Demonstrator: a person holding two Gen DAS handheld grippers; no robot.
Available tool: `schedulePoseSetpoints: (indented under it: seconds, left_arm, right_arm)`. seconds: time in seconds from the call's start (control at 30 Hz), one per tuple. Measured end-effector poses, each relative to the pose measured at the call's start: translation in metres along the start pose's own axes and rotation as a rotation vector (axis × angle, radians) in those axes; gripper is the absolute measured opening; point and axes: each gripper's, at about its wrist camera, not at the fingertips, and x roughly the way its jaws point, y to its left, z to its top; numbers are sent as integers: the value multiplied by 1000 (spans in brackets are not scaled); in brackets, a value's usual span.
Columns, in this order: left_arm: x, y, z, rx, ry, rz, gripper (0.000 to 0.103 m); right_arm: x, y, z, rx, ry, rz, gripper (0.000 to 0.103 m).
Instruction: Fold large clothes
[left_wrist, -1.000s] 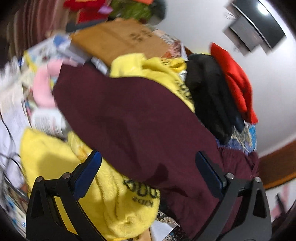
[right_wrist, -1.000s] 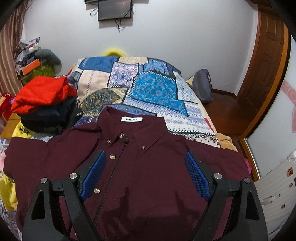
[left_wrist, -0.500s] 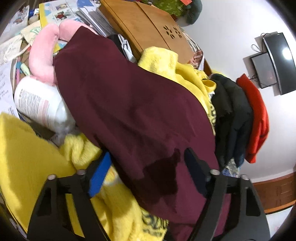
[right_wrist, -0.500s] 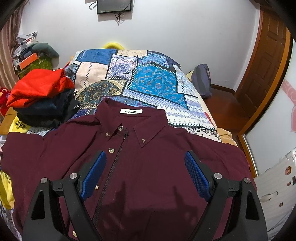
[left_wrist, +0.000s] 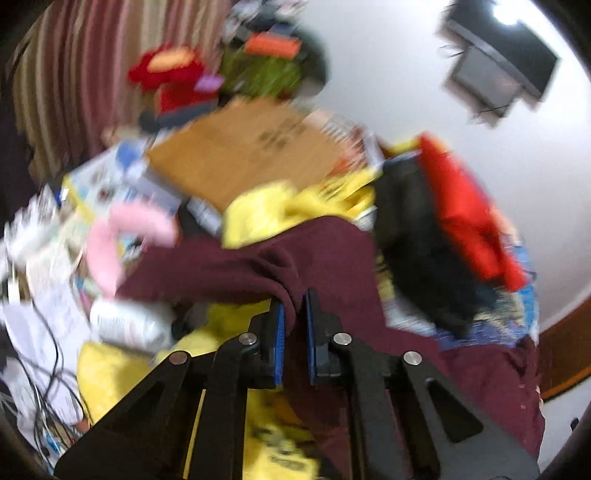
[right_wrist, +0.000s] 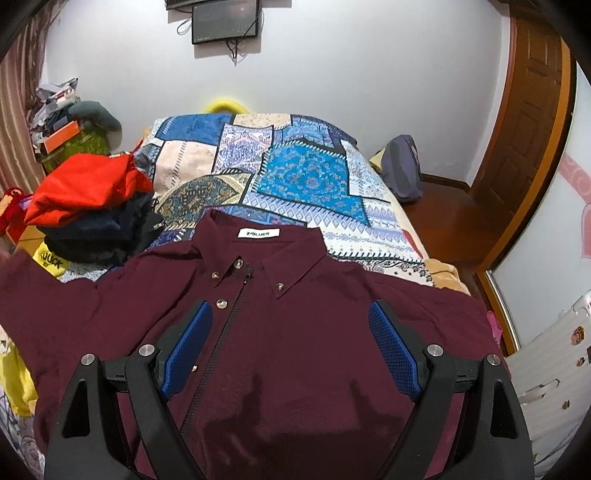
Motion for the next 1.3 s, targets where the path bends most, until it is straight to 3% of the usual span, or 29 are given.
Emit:
schedulePoseSetpoints:
  seconds: [0.17,0.3,0.43,0.53,0.67,0.87,0.93,0.97,1.03,1.1,1.17,1.3]
  left_arm:
    - [-61,-76,13,125,-136,-126,8]
    - [-91,-143,7,227,-193,-235,7]
    - [-101,-213,-19,368,-199,-303,7]
    - [-89,-262,-50,467,-131,-349,7]
    - [-59,-317,-105,589,24,-403,7]
    - [-25,-371,-192,770,240,-410,7]
    - [-24,-381,-215,826,258,-393,9]
    - [-24,-384,-224,859,268,-386,12]
    - [-25,-386,-232,889,297,-395,36]
    - [-32,-384,-231,898,315,-428,45]
    - [-42,-384,-223,904,301,-441,47]
    - [-68,-376,-192,873,215,-457,71]
  right_arm:
    - [-10,-10,3,17,-39,18,84]
    - [-17,-21,3,35,-69,40,84]
    - [-21,-29,1,45,-77,58,84]
    - [-24,-35,-4,47,-77,67,84]
    - [-25,-44,-12,45,-69,63,84]
    - [-23,-58,-24,41,-42,48,84]
    - [-22,-62,-27,42,-31,48,84]
    - [-21,-64,-29,42,-26,51,84]
    - [-21,-65,-31,39,-19,56,84]
    - [-21,-63,-31,30,-14,63,84]
    - [-23,-60,-30,18,-18,67,84]
    - [-30,-48,-21,-13,-43,91,84]
